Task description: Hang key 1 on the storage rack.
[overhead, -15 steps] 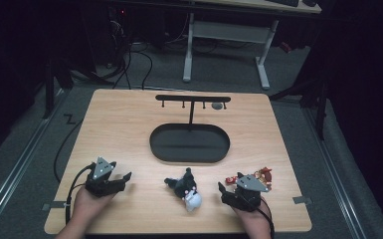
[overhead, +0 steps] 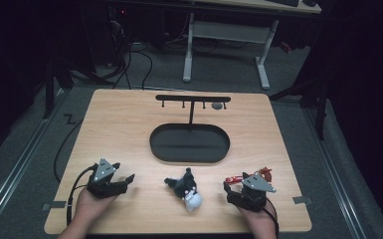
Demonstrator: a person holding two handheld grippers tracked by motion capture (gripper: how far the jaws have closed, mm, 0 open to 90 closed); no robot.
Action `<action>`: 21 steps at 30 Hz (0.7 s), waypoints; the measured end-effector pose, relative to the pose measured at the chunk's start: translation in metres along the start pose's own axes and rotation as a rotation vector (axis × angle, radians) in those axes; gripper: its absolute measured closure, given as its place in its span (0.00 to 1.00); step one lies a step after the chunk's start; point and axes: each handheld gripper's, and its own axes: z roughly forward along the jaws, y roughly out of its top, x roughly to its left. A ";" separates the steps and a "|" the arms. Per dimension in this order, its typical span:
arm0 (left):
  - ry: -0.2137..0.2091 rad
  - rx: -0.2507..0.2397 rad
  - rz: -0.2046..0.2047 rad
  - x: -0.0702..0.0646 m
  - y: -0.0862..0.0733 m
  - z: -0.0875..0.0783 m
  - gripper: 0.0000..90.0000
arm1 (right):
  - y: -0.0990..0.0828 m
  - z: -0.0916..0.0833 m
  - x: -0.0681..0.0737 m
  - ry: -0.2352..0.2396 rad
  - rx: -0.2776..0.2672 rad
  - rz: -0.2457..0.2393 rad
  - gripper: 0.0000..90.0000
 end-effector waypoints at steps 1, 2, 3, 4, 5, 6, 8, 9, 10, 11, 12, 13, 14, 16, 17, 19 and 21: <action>0.002 0.001 0.004 0.000 0.000 0.000 0.33 | 0.000 0.000 0.000 0.000 0.001 0.003 0.23; 0.005 0.001 0.013 -0.001 0.000 0.001 0.33 | 0.000 -0.001 0.000 0.000 0.001 0.005 0.23; 0.005 0.001 0.013 -0.001 0.000 0.001 0.33 | 0.000 -0.001 0.000 0.000 0.001 0.005 0.23; 0.007 -0.001 0.019 -0.002 -0.001 0.001 0.33 | 0.000 -0.001 0.000 -0.002 0.002 0.000 0.23; 0.007 -0.001 0.019 -0.002 -0.001 0.001 0.33 | 0.000 -0.001 0.000 -0.002 0.002 0.000 0.23; 0.007 -0.001 0.023 -0.002 -0.001 0.001 0.33 | 0.000 -0.002 0.000 -0.003 0.001 0.002 0.23; 0.008 -0.002 0.027 -0.002 -0.001 0.000 0.33 | 0.001 -0.002 -0.001 -0.004 0.001 0.001 0.23; 0.009 -0.003 0.028 -0.003 -0.001 0.000 0.33 | 0.001 -0.002 -0.001 -0.003 -0.001 0.002 0.23; 0.011 -0.004 0.029 -0.003 0.000 0.000 0.32 | 0.001 -0.002 -0.001 -0.003 -0.001 0.003 0.23; 0.013 -0.005 0.030 -0.003 0.000 0.000 0.32 | 0.001 -0.002 -0.001 -0.003 0.003 0.001 0.23; 0.013 -0.005 0.030 -0.003 0.000 0.000 0.32 | 0.001 -0.002 -0.001 -0.002 0.006 0.000 0.23; 0.014 -0.004 0.031 -0.003 0.000 0.000 0.32 | 0.001 -0.002 -0.001 -0.002 0.006 0.000 0.23; 0.015 -0.001 0.034 -0.003 0.000 0.000 0.31 | 0.001 -0.002 -0.001 0.002 0.008 -0.002 0.23; 0.017 -0.003 0.034 -0.003 0.001 0.000 0.31 | 0.001 -0.002 0.000 0.002 0.011 -0.006 0.22; 0.017 -0.002 0.035 -0.003 0.001 0.000 0.31 | 0.002 -0.002 0.000 0.002 0.014 -0.010 0.21; 0.016 -0.001 0.035 -0.003 0.001 0.000 0.31 | 0.003 -0.002 0.000 -0.001 0.022 -0.008 0.21; 0.013 0.001 0.037 -0.004 0.001 0.000 0.32 | 0.004 -0.002 -0.001 0.002 0.036 -0.010 0.21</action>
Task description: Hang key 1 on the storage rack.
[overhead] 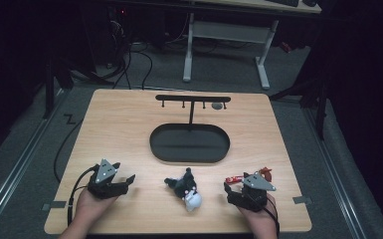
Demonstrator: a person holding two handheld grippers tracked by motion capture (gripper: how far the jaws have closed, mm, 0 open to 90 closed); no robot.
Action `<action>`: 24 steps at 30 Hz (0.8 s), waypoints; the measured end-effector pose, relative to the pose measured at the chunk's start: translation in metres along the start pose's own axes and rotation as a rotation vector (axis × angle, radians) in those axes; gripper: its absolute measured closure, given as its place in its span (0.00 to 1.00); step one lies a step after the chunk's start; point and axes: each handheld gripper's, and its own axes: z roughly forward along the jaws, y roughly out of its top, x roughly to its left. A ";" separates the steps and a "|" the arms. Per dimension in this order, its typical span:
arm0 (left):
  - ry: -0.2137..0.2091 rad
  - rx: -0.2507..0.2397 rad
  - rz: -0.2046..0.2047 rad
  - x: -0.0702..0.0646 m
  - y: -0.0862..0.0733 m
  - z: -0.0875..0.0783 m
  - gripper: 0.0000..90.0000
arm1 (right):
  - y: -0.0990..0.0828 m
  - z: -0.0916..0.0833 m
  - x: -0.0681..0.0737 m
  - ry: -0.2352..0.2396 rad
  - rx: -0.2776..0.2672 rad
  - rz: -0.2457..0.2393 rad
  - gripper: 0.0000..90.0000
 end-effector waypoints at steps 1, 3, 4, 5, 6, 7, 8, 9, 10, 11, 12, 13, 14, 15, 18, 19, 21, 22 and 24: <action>-0.001 0.004 0.000 0.000 0.000 0.000 0.32 | 0.000 0.000 0.000 0.001 0.011 0.000 0.21; -0.003 0.004 0.001 0.000 0.000 0.000 0.32 | 0.001 0.001 -0.001 0.014 0.050 0.009 0.21; -0.003 0.003 0.003 -0.001 0.000 0.000 0.32 | 0.001 0.001 -0.001 0.020 0.062 0.013 0.21; -0.001 0.000 0.006 -0.001 0.000 0.000 0.32 | 0.002 0.001 -0.001 0.022 0.068 0.011 0.21; 0.000 0.000 0.009 -0.001 0.000 -0.001 0.32 | 0.002 0.001 -0.001 0.023 0.074 0.004 0.21; 0.002 -0.001 0.011 -0.002 0.000 -0.001 0.32 | 0.002 0.001 0.000 0.024 0.082 0.003 0.21; 0.000 -0.002 0.013 -0.002 0.000 -0.001 0.32 | 0.003 0.000 0.000 0.027 0.088 -0.003 0.21; 0.002 -0.001 0.017 -0.003 0.000 -0.001 0.32 | 0.003 0.000 0.001 0.028 0.094 0.000 0.21; 0.002 -0.003 0.018 -0.003 0.000 -0.001 0.32 | 0.004 0.000 0.001 0.031 0.099 0.001 0.22; 0.001 -0.001 0.021 -0.004 0.000 -0.001 0.32 | 0.004 0.000 0.001 0.034 0.103 0.000 0.22; 0.001 0.000 0.024 -0.004 0.000 0.000 0.32 | 0.004 -0.001 0.002 0.037 0.108 -0.001 0.22; 0.002 -0.001 0.026 -0.005 0.000 0.000 0.32 | 0.004 -0.001 0.002 0.038 0.112 -0.004 0.22; 0.000 0.003 0.031 -0.006 0.000 0.001 0.32 | 0.005 -0.001 0.002 0.040 0.119 -0.005 0.22; 0.000 0.005 0.035 -0.006 0.000 0.001 0.32 | 0.005 -0.002 0.001 0.043 0.123 -0.006 0.22; 0.000 0.008 0.046 -0.008 0.000 0.003 0.31 | 0.005 -0.003 0.000 0.062 0.133 -0.001 0.22; -0.001 0.007 0.045 -0.008 0.000 0.003 0.31 | 0.005 -0.003 0.000 0.072 0.138 0.001 0.22; -0.007 0.003 0.048 -0.009 0.001 0.004 0.31 | 0.004 -0.002 -0.002 0.086 0.159 0.007 0.23; -0.008 0.003 0.056 -0.009 0.001 0.004 0.31 | 0.004 -0.002 -0.002 0.086 0.159 0.007 0.23; -0.015 0.000 0.068 -0.011 0.001 0.005 0.31 | 0.007 -0.003 -0.006 0.090 0.169 0.018 0.23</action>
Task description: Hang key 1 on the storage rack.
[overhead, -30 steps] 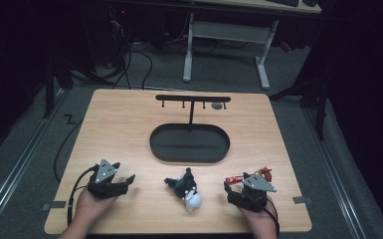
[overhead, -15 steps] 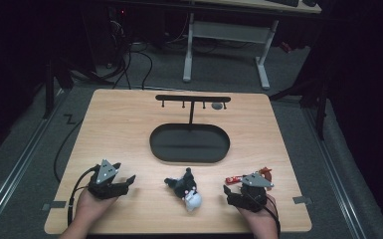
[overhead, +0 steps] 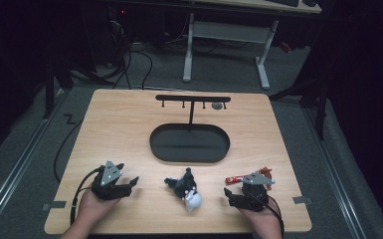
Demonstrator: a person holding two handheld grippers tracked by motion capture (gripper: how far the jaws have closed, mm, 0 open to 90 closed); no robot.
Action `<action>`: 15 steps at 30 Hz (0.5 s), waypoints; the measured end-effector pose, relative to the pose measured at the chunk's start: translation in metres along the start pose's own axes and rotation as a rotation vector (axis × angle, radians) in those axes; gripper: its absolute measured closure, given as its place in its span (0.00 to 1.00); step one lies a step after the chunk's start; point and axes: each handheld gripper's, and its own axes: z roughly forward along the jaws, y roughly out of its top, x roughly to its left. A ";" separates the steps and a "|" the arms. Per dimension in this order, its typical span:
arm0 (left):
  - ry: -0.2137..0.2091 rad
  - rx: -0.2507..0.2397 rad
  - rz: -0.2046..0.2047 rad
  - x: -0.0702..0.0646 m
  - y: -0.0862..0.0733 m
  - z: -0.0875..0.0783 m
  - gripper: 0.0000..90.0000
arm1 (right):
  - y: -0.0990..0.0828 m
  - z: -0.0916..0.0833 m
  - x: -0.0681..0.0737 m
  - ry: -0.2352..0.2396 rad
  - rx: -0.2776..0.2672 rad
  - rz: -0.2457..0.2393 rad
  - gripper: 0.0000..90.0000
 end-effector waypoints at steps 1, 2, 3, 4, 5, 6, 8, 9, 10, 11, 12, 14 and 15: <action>-0.006 0.001 0.006 0.000 0.000 0.001 0.31 | 0.001 -0.001 -0.001 -0.002 0.002 0.003 0.24; -0.009 0.002 0.012 -0.001 0.000 0.001 0.31 | 0.003 -0.001 -0.002 -0.009 0.009 0.004 0.25; -0.019 0.001 0.017 0.000 0.000 0.002 0.31 | 0.006 -0.002 -0.004 -0.010 0.012 0.023 0.25; -0.019 0.001 0.017 0.000 0.000 0.002 0.31 | 0.006 -0.002 -0.004 -0.010 0.012 0.023 0.25; -0.023 -0.005 0.018 -0.001 0.001 0.003 0.31 | 0.008 -0.003 -0.004 -0.006 0.017 0.026 0.25; -0.023 -0.006 0.022 -0.001 0.001 0.003 0.31 | 0.010 -0.003 -0.002 -0.012 0.032 0.016 0.25; -0.023 -0.008 0.034 -0.001 0.001 0.002 0.31 | 0.013 -0.004 0.001 -0.035 0.052 -0.011 0.25; -0.026 -0.013 0.034 -0.001 0.002 0.000 0.31 | 0.017 -0.006 0.003 -0.043 0.063 -0.022 0.25; -0.026 -0.013 0.034 -0.001 0.002 0.000 0.31 | 0.017 -0.006 0.003 -0.043 0.063 -0.022 0.25; -0.027 -0.018 0.027 -0.001 0.001 -0.001 0.31 | 0.019 -0.006 0.004 -0.046 0.066 -0.026 0.25; -0.028 -0.018 0.024 0.000 0.002 -0.002 0.31 | 0.021 -0.006 0.005 -0.051 0.072 -0.028 0.25; -0.031 -0.027 0.014 0.001 0.002 -0.004 0.31 | 0.024 -0.005 0.006 -0.057 0.087 -0.034 0.25; -0.033 -0.031 0.009 0.001 0.002 -0.005 0.31 | 0.025 -0.005 0.006 -0.056 0.092 -0.033 0.25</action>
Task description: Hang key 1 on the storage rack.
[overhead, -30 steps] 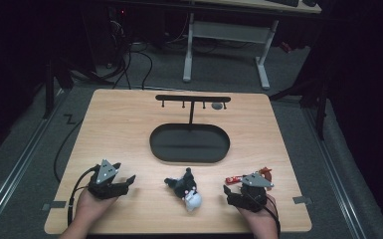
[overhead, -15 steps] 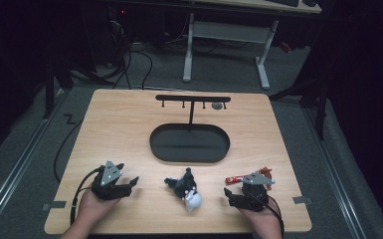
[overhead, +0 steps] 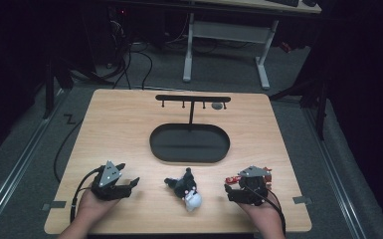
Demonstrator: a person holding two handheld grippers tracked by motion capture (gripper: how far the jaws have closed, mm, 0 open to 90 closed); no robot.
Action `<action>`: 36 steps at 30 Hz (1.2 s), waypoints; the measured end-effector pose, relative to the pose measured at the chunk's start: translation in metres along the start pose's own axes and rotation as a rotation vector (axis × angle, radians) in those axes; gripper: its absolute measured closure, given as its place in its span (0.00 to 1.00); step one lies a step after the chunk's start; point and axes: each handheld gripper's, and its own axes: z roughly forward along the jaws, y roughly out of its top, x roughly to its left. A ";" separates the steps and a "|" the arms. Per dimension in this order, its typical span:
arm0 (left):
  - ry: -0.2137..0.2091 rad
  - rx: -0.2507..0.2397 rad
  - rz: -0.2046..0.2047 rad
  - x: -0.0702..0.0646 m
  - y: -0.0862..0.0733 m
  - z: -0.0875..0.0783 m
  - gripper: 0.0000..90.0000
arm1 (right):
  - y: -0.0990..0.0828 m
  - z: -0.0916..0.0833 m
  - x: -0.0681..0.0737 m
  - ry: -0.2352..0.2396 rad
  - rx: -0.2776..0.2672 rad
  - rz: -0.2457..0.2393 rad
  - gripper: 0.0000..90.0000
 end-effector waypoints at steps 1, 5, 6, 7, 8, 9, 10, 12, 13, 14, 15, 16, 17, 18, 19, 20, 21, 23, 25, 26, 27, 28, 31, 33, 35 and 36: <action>-0.001 -0.003 0.000 0.000 0.000 -0.001 0.31 | 0.000 0.000 0.000 0.000 0.000 0.000 0.25; -0.002 -0.003 0.007 -0.001 0.000 0.000 0.31 | 0.003 0.001 0.004 0.006 0.021 -0.025 0.25; -0.004 -0.001 0.008 -0.001 -0.001 0.001 0.30 | 0.003 0.001 0.004 0.008 0.025 -0.029 0.25; -0.005 0.000 0.010 -0.001 -0.001 0.001 0.30 | 0.004 0.001 0.004 0.014 0.031 -0.030 0.25; -0.005 0.001 0.012 -0.001 -0.001 0.001 0.30 | 0.004 0.001 0.004 0.018 0.036 -0.032 0.25; -0.004 -0.004 0.013 -0.002 -0.001 0.001 0.29 | 0.004 0.001 0.004 0.021 0.042 -0.033 0.25; -0.004 -0.008 0.016 -0.002 0.000 0.001 0.29 | 0.005 0.002 0.004 0.024 0.047 -0.037 0.25; -0.002 -0.013 0.019 -0.002 0.000 0.001 0.29 | 0.005 0.002 0.003 0.031 0.058 -0.040 0.25; -0.002 -0.013 0.019 -0.002 0.000 0.001 0.29 | 0.005 0.002 0.003 0.031 0.058 -0.040 0.25; -0.003 -0.014 0.020 -0.002 0.001 0.002 0.29 | 0.005 0.002 0.002 0.031 0.064 -0.041 0.25; -0.006 -0.013 0.020 -0.002 0.001 0.002 0.29 | 0.005 0.002 0.002 0.035 0.073 -0.039 0.25; -0.010 -0.010 0.020 -0.003 0.001 0.003 0.29 | 0.004 0.002 0.001 0.037 0.080 -0.040 0.25; -0.014 -0.006 0.024 -0.003 0.000 0.003 0.29 | 0.004 0.003 0.001 0.035 0.090 -0.040 0.25; -0.015 -0.007 0.027 -0.003 0.000 0.004 0.29 | 0.003 0.003 0.000 0.039 0.097 -0.041 0.25; -0.019 -0.003 0.030 -0.003 0.000 0.004 0.29 | 0.002 0.003 0.000 0.039 0.109 -0.034 0.25; -0.022 -0.002 0.033 -0.003 -0.001 0.005 0.29 | 0.001 0.003 0.000 0.040 0.115 -0.033 0.25; -0.024 -0.001 0.036 -0.003 -0.001 0.005 0.29 | 0.000 0.002 0.000 0.038 0.126 -0.033 0.26; -0.030 -0.010 0.040 -0.003 0.000 0.004 0.29 | -0.002 0.000 0.001 0.035 0.154 -0.042 0.27; -0.030 -0.013 0.042 -0.003 0.000 0.004 0.29 | -0.002 -0.001 0.001 0.035 0.165 -0.046 0.27; -0.030 -0.016 0.043 -0.004 0.001 0.004 0.29 | -0.002 -0.002 0.002 0.033 0.177 -0.048 0.27; -0.032 -0.019 0.045 -0.004 0.001 0.004 0.29 | -0.003 -0.003 0.002 0.032 0.185 -0.051 0.27; -0.032 -0.020 0.047 -0.005 0.002 0.004 0.29 | -0.003 -0.004 0.001 0.031 0.195 -0.052 0.27; -0.037 -0.018 0.059 -0.007 0.002 0.005 0.29 | -0.003 -0.007 0.001 0.025 0.230 -0.061 0.28; -0.038 -0.012 0.070 -0.008 0.003 0.006 0.29 | -0.003 -0.008 0.002 0.026 0.241 -0.067 0.28; -0.039 -0.003 0.080 -0.009 0.003 0.007 0.29 | -0.004 -0.009 0.001 0.026 0.255 -0.071 0.28; -0.041 -0.003 0.079 -0.009 0.003 0.007 0.29 | -0.004 -0.009 0.001 0.027 0.256 -0.070 0.28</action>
